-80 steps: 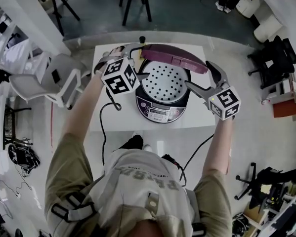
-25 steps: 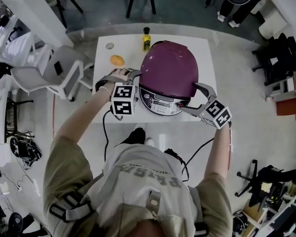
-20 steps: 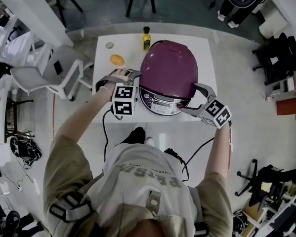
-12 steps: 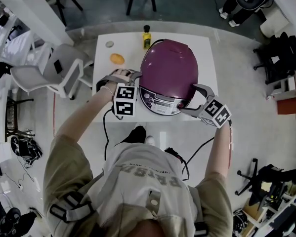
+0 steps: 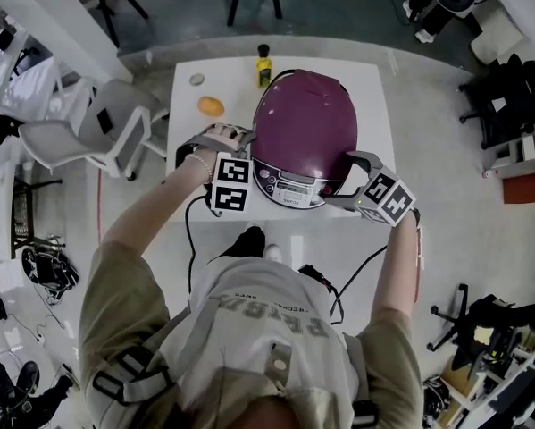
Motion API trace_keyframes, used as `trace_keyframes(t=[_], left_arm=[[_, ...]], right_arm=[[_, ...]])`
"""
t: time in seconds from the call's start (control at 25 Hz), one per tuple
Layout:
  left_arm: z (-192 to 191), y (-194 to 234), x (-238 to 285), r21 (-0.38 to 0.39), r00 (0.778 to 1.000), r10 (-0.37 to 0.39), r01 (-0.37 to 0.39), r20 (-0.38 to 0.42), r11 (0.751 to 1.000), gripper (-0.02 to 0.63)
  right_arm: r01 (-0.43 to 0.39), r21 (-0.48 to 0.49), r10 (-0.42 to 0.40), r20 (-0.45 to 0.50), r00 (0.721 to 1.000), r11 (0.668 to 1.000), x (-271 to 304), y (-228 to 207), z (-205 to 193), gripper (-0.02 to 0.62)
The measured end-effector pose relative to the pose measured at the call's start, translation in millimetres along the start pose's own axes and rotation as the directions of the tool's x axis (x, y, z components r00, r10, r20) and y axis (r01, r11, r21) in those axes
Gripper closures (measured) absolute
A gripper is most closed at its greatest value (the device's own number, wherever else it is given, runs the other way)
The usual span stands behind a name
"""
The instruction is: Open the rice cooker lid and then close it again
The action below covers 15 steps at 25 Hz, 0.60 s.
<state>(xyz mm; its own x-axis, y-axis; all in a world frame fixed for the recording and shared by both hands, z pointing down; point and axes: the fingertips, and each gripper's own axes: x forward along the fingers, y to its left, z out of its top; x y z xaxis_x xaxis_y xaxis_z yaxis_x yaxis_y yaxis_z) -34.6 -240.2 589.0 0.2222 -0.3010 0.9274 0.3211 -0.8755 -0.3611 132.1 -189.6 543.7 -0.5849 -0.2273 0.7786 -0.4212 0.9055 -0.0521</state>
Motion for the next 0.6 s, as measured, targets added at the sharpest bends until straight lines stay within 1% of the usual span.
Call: trace_keyframes(t=[0.12,0.16,0.36,0.44,0.52,0.56,0.6], left_arm=[[-0.8,0.0,0.6,0.023,1.0,-0.021,0.021,-0.016,1.0,0.13],[-0.5,0.4,0.6,0.02,1.0,-0.024,0.025,-0.013,0.999,0.13],[3.6,3.1,-1.6,-0.06,0.998,-0.023,0.026,0.052,0.998,0.13],[5.5,1.9,-2.8,-0.099,0.996,-0.03,0.038,0.083,0.994,0.13],[7.7,-0.5,-5.7,-0.156,0.991,-0.05,0.07,0.128,0.985,0.13],[9.2,0.2,-8.5,-0.191,0.987,-0.052,0.082,0.154,0.978,0.13],[10.9,2.8,-12.6,-0.232,0.982,-0.044,0.087,0.183,0.969,0.13]], right_arm=[[-0.002,0.028,0.002,0.016,1.0,1.0,0.1,-0.9,0.5,0.145],[-0.003,0.03,0.002,0.018,1.0,1.0,0.0,-1.0,0.6,0.146],[-0.008,0.024,0.008,-0.003,1.0,1.0,-0.7,-2.2,0.6,0.144],[-0.014,0.029,0.014,0.004,1.0,0.999,-0.6,-1.4,0.7,0.143],[-0.035,0.061,0.032,0.049,0.998,0.998,-1.9,-0.2,2.0,0.143],[-0.041,0.091,0.032,0.092,0.995,0.995,-4.4,-1.2,4.7,0.143],[-0.032,0.12,0.014,0.149,0.989,0.992,-8.7,-3.4,9.4,0.14]])
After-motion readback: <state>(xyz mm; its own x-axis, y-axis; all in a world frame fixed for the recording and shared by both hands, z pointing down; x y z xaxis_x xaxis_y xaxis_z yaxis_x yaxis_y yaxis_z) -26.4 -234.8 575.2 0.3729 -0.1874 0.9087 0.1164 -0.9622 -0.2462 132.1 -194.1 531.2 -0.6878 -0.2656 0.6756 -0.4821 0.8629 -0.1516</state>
